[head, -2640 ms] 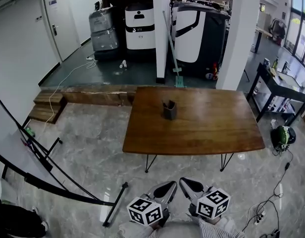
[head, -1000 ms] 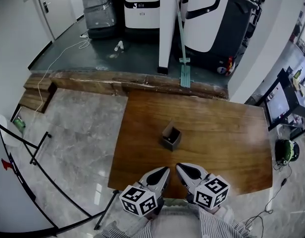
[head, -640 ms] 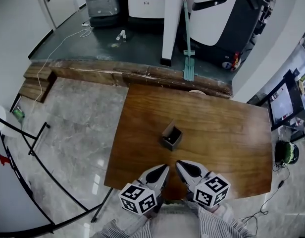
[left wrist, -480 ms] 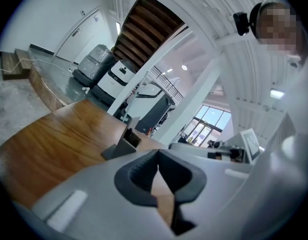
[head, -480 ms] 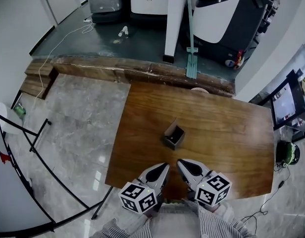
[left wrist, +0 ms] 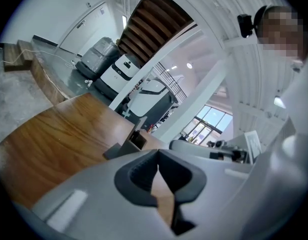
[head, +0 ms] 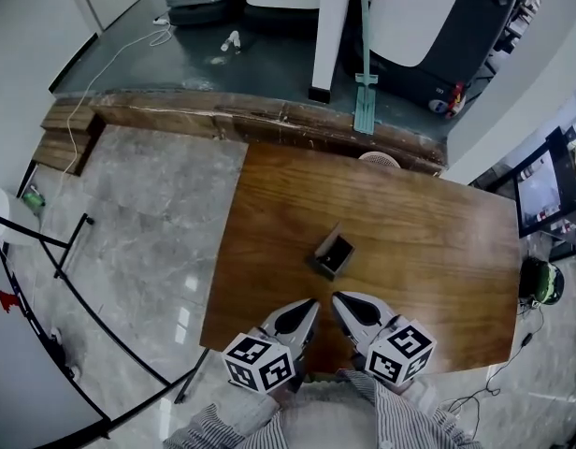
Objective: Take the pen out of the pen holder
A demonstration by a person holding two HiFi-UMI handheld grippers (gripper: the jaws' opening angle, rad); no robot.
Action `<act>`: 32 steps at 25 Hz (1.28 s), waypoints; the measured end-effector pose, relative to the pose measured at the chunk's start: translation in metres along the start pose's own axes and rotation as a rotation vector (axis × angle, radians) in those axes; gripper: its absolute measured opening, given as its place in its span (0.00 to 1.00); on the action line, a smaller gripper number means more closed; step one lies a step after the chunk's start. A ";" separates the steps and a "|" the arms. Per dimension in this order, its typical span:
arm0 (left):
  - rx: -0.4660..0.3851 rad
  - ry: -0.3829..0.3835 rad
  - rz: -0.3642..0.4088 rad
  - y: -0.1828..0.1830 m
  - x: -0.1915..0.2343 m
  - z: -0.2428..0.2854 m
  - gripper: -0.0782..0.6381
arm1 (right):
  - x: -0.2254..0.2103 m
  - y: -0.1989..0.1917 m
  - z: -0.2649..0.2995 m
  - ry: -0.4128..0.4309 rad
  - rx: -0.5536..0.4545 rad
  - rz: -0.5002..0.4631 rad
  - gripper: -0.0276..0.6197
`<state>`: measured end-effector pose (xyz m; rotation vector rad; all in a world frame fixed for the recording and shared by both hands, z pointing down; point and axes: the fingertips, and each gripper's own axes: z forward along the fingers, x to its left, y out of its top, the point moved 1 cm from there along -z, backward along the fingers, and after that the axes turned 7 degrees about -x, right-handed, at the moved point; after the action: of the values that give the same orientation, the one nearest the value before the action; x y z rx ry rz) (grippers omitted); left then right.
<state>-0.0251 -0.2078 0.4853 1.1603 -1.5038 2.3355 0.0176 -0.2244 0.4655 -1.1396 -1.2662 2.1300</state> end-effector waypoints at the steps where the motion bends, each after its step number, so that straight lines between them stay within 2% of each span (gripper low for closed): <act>1: 0.005 -0.002 -0.007 0.000 0.002 0.002 0.12 | -0.002 0.001 0.003 -0.004 0.004 -0.009 0.04; 10: 0.005 -0.008 -0.094 -0.001 0.019 0.014 0.12 | -0.020 0.005 0.029 -0.024 0.060 -0.083 0.05; 15: -0.001 -0.001 -0.140 -0.003 0.030 0.019 0.12 | -0.034 0.003 0.042 -0.050 0.083 -0.145 0.12; 19: 0.008 0.007 -0.172 -0.011 0.038 0.021 0.12 | -0.044 -0.003 0.050 -0.059 0.092 -0.137 0.17; 24: 0.035 0.003 -0.189 -0.022 0.046 0.025 0.12 | -0.053 -0.010 0.062 -0.062 0.121 -0.175 0.23; 28: 0.028 0.021 -0.211 -0.024 0.056 0.023 0.12 | -0.056 -0.012 0.070 -0.058 0.155 -0.251 0.24; 32: 0.015 0.046 -0.222 -0.021 0.071 0.022 0.12 | -0.059 -0.017 0.077 -0.057 0.168 -0.256 0.24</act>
<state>-0.0527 -0.2354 0.5526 1.2007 -1.2729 2.2131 -0.0117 -0.2966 0.5252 -0.8067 -1.1631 2.0438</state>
